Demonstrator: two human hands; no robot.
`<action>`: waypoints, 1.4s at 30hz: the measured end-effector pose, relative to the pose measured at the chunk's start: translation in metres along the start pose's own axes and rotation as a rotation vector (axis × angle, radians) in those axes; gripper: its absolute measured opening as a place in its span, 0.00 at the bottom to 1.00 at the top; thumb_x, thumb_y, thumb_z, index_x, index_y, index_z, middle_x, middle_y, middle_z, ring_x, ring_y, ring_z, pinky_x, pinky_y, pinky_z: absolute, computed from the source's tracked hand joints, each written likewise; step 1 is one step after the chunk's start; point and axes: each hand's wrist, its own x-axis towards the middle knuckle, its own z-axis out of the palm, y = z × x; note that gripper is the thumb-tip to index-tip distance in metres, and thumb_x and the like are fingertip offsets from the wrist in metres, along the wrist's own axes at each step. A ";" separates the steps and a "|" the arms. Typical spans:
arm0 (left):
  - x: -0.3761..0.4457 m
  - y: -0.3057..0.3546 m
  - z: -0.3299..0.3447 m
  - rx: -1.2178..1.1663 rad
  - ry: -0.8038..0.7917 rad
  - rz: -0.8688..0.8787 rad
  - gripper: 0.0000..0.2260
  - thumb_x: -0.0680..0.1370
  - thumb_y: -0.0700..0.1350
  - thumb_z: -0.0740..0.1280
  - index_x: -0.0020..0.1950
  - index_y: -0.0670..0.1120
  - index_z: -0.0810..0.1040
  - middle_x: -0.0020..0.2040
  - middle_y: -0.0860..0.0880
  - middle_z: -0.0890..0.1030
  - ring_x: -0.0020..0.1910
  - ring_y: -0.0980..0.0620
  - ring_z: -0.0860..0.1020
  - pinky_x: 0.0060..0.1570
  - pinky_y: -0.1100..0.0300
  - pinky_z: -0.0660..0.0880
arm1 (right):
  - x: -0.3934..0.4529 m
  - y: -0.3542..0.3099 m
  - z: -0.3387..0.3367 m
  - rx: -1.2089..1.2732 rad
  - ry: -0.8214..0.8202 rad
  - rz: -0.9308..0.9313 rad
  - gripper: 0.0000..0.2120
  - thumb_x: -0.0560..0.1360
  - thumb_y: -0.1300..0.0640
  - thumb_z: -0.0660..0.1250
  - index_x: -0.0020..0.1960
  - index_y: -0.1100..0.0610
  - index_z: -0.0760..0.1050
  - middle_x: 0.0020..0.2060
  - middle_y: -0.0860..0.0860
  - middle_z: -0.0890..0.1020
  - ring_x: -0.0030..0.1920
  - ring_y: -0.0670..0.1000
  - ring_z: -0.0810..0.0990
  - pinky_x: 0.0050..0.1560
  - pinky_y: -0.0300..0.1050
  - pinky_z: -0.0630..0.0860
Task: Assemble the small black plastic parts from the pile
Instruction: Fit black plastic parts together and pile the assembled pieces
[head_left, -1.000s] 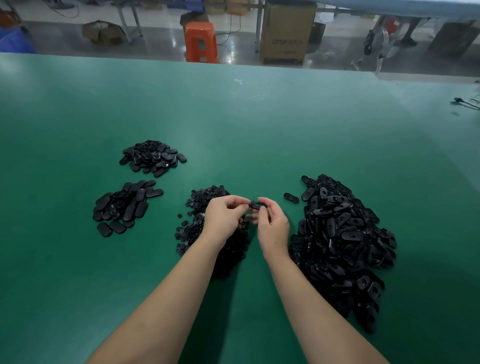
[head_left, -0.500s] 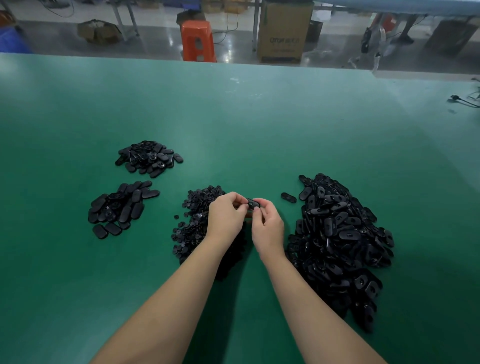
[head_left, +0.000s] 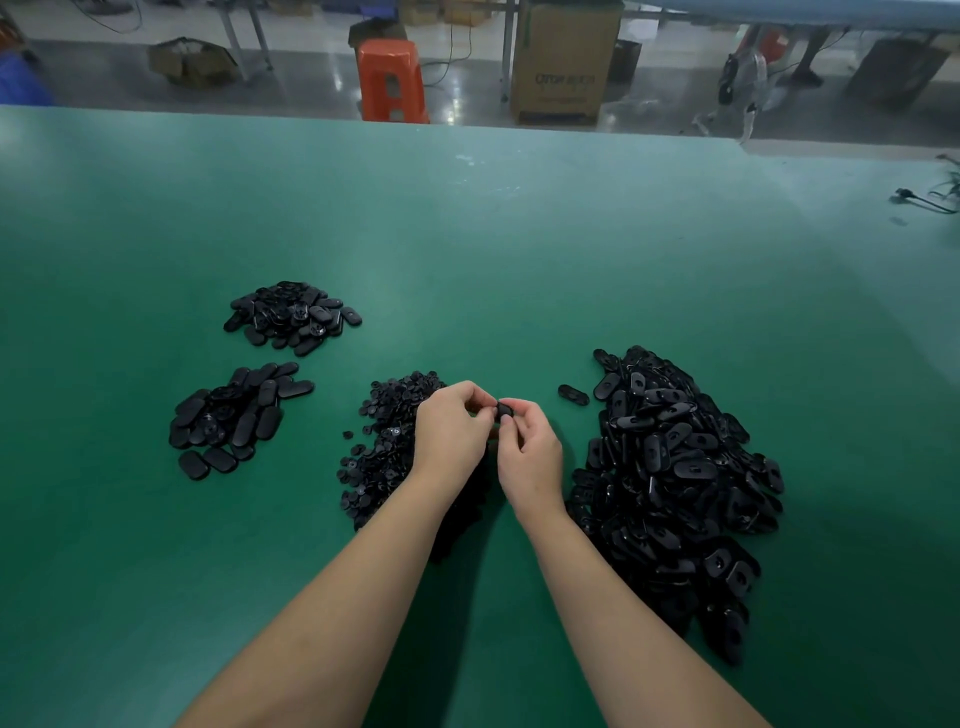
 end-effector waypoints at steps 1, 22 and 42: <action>0.000 0.000 0.000 0.022 0.011 0.015 0.04 0.76 0.40 0.71 0.43 0.49 0.83 0.43 0.53 0.81 0.42 0.54 0.80 0.47 0.56 0.78 | 0.000 0.000 0.000 -0.003 0.000 0.001 0.08 0.81 0.60 0.62 0.56 0.51 0.78 0.47 0.43 0.84 0.47 0.39 0.81 0.50 0.40 0.77; 0.005 -0.015 -0.008 -0.211 -0.146 -0.122 0.06 0.76 0.38 0.73 0.43 0.49 0.83 0.36 0.50 0.85 0.32 0.52 0.82 0.35 0.56 0.82 | 0.002 0.002 0.003 0.007 -0.012 -0.007 0.06 0.81 0.58 0.63 0.51 0.49 0.77 0.44 0.45 0.84 0.47 0.49 0.82 0.52 0.55 0.79; 0.003 -0.008 -0.006 -0.152 -0.142 -0.168 0.03 0.75 0.37 0.72 0.42 0.44 0.82 0.34 0.48 0.85 0.29 0.48 0.84 0.35 0.53 0.84 | 0.001 0.001 0.000 0.052 -0.031 0.035 0.11 0.81 0.61 0.60 0.50 0.48 0.77 0.44 0.44 0.83 0.46 0.48 0.80 0.50 0.52 0.78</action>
